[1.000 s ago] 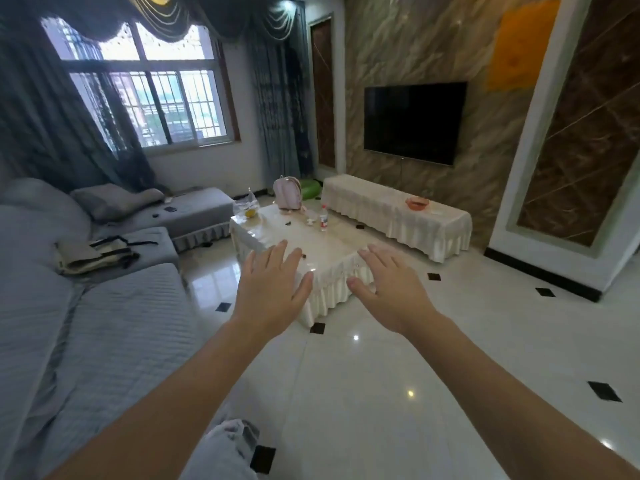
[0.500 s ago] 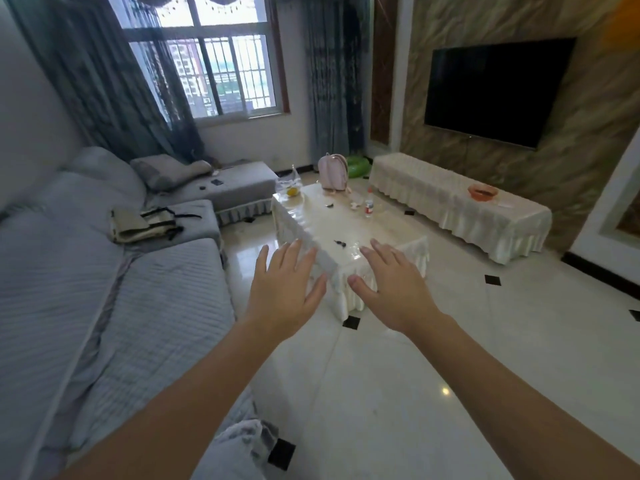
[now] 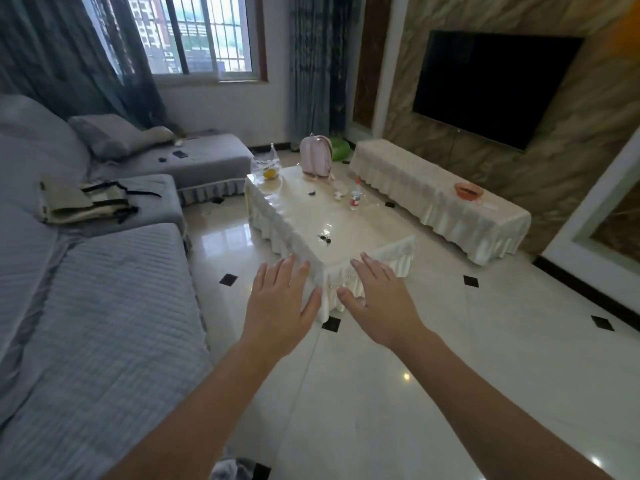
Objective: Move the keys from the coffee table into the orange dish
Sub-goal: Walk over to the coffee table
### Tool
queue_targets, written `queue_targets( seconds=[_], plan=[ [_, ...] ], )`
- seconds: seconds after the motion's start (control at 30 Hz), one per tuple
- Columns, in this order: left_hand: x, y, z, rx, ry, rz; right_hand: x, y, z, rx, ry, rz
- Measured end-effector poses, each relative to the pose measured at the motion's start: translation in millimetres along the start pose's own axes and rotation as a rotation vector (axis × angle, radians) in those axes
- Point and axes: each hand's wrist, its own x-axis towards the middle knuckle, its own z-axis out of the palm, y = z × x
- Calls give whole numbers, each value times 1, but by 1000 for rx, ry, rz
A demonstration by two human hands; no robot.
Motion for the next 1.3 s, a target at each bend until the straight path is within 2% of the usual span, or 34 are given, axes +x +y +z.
queue_targets(
  seconds=[0.37,0.7,0.93,1.13,1.3],
  plan=[
    [67,-73,51,-8,-41,-100,108,-10,71,97,-131,-40],
    [169,-135,103,111,-124,-233,272,3,120,188,-196,-97],
    [233,-180,121,101,-41,-345,368,-18,145,194,-232,-187],
    [278,-249,143,74,-50,-399,441,-54,184,208,-246,-222],
    [331,-321,168,16,-25,-385,512,-80,216,163,-256,-168]
  ],
)
